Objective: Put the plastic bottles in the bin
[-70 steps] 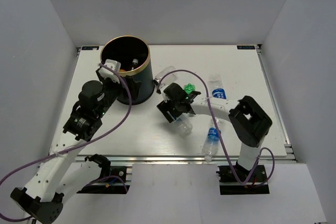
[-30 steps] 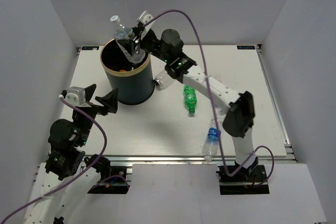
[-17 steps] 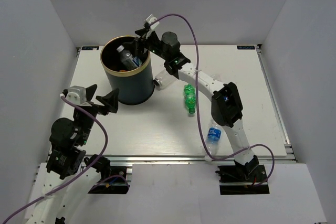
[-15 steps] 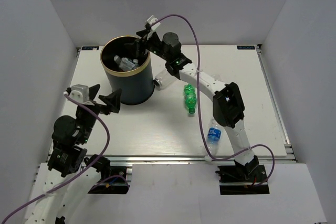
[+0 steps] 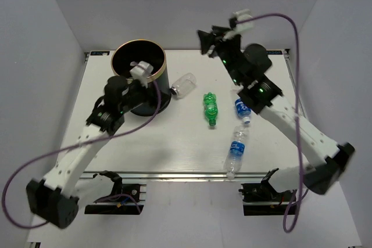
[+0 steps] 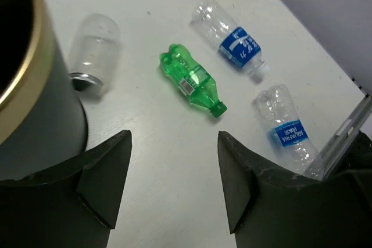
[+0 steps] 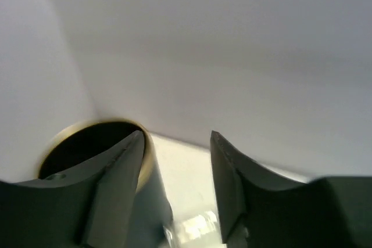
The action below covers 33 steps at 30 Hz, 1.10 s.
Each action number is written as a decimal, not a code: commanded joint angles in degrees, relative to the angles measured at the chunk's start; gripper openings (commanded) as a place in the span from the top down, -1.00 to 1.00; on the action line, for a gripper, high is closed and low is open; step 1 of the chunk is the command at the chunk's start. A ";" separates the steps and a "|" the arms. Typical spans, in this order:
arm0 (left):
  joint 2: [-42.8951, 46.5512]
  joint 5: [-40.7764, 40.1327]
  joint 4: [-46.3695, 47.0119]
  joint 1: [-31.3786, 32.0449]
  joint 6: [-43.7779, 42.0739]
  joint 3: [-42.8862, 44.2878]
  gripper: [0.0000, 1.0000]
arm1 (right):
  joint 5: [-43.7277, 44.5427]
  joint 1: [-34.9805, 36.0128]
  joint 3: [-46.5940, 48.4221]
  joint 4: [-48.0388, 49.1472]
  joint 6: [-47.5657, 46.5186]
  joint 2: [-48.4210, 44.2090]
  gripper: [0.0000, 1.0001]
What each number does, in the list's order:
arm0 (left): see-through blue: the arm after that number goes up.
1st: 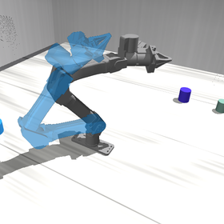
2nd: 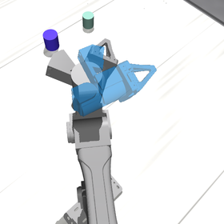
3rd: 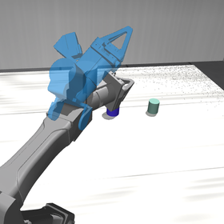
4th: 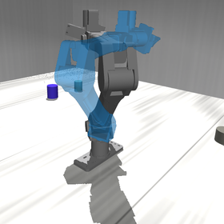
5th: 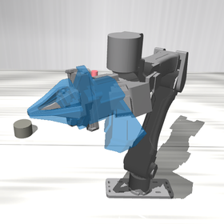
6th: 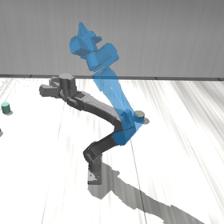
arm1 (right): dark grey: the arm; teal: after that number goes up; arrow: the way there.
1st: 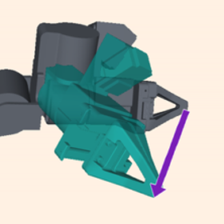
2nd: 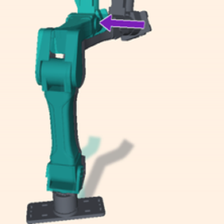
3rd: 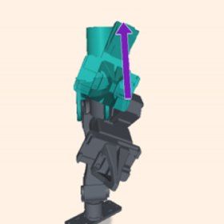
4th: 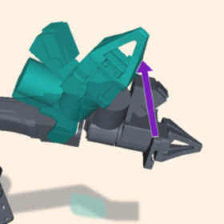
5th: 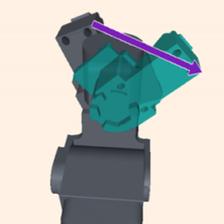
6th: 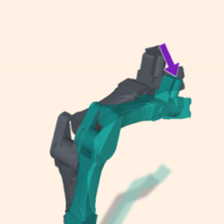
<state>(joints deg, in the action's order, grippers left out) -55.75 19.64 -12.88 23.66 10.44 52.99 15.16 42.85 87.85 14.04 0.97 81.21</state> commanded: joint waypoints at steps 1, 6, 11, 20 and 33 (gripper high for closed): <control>-9.44 4.89 -3.98 3.22 1.43 6.84 -0.41 | 16.55 -0.48 -11.37 -12.96 1.91 -5.85 -0.08; -26.99 -7.31 -12.92 11.13 6.17 19.50 -0.34 | 28.32 -0.92 -24.28 -24.66 12.37 -11.95 0.16; -39.59 -16.99 -15.67 18.77 12.84 29.42 -0.74 | 29.84 -1.80 -36.69 -26.26 23.35 -21.06 -0.81; -59.90 -30.26 -24.02 24.68 21.37 48.68 -0.81 | 37.93 -2.25 -50.14 -29.60 31.89 -46.21 -0.74; -80.55 -41.69 -39.15 26.70 28.06 73.03 -0.90 | 36.26 -2.16 -54.45 -27.85 34.45 -54.31 -0.65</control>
<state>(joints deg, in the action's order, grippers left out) -135.17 -17.85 -47.68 50.13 36.32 121.73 50.61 40.62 33.85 -16.49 33.54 28.03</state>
